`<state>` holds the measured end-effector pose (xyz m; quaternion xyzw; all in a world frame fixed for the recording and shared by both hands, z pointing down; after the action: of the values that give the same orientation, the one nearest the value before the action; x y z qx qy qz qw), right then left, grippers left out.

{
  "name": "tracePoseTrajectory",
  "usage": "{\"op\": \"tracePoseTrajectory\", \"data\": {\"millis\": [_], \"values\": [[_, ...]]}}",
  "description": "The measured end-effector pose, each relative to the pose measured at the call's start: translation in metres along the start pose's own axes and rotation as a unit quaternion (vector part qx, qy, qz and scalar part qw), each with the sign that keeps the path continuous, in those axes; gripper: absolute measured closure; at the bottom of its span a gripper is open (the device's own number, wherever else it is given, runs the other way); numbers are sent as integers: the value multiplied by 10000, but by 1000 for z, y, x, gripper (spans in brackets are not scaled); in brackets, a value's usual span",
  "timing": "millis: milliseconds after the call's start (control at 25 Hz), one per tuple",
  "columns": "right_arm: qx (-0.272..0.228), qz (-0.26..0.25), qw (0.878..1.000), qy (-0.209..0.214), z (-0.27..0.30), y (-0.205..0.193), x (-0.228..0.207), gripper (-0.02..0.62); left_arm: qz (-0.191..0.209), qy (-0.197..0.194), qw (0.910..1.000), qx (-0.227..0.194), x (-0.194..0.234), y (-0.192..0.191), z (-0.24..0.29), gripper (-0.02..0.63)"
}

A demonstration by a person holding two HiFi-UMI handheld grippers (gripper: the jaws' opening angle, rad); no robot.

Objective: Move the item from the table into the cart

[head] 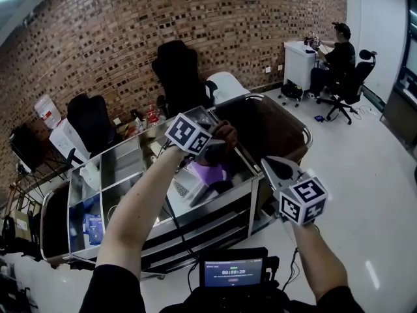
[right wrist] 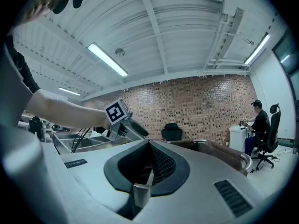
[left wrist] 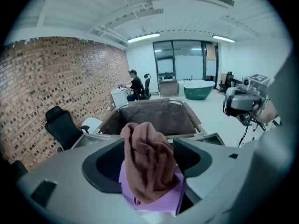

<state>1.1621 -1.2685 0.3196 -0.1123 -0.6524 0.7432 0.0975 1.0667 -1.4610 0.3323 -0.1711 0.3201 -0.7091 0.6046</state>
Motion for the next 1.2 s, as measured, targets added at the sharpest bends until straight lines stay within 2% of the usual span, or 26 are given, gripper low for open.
{"op": "tracePoseTrajectory", "data": {"millis": [200, 320, 360, 400, 440, 520, 560, 640, 760, 960, 1080, 1200], "values": [[-42, -34, 9999, 85, 1, 11, 19, 621, -223, 274, 9967, -729, -6, -11, -50, 279], [-77, -74, 9998, 170, 4, 15, 35, 621, -350, 462, 9864, -1538, -17, -23, -94, 300], [-83, -75, 9997, 197, 6, 15, 40, 621, -377, 478, 9793, -1931, -24, -29, -111, 325], [-91, -67, 9997, 216, 6, 15, 44, 621, -420, 451, 9693, -2381, -33, -34, -126, 392], [-109, -54, 9997, 226, 5, 15, 48, 621, -505, 379, 9570, -2832, -43, -41, -140, 495], [-197, -51, 9995, 238, 0, 17, 55, 621, -740, 217, 9358, -3439, -62, -59, -161, 537], [-250, -63, 9994, 248, -1, 19, 58, 621, -833, 196, 9303, -3567, -70, -69, -169, 554], [-338, -69, 9990, 276, -2, 24, 64, 621, -940, 204, 9250, -3675, -85, -87, -182, 580], [-400, -80, 9986, 329, -4, 25, 70, 621, -1037, 257, 9225, -3710, -106, -103, -195, 608], [-430, -52, 9983, 390, 1, 15, 85, 621, -911, 153, 9172, -3876, -134, -122, -211, 611], [-453, -44, 9979, 470, 1, 8, 92, 621, -542, 144, 9232, -3803, -146, -138, -207, 611], [-434, -44, 9975, 555, 1, 1, 100, 621, -585, 106, 9246, -3764, -152, -154, -201, 612]]}}
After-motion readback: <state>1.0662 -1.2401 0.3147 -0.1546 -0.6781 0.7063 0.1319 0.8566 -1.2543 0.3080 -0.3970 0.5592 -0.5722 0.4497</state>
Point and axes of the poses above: the fingertips, and each gripper's own axes: z forward along the fingers, x to its left, y out of its top, the point moved 4 cm from there along -z, backward along the fingers, and after that the axes turned 6 degrees about x, right-handed, at the moved point
